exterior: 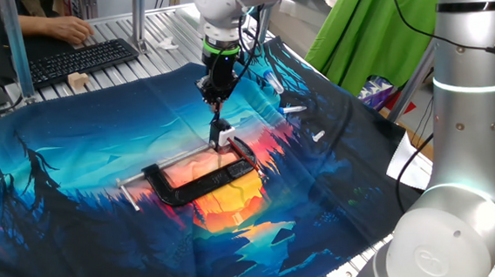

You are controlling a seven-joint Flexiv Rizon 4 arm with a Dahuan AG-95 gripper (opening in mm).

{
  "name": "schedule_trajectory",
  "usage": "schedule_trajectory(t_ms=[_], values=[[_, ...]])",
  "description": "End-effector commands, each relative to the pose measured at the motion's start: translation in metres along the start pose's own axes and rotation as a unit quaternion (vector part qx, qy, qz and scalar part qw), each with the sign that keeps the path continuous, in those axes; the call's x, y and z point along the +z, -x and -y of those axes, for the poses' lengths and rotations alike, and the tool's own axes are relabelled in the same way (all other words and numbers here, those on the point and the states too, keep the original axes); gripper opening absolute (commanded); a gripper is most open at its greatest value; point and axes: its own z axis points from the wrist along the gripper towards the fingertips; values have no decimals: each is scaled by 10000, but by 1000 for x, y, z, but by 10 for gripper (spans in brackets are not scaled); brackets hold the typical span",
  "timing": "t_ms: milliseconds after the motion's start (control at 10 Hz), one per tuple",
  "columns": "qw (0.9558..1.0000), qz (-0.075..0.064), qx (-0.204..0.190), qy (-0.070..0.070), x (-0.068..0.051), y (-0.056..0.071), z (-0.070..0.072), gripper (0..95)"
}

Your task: Sharpen the pencil with a pencil sharpener

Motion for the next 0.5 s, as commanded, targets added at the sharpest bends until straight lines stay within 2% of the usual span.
schedule_trajectory(t_ms=[100, 500], values=[[10000, 7, 48, 8, 1, -1, -1, 0], [9998, -11, 164, 79, -1, -2, -4, 0]])
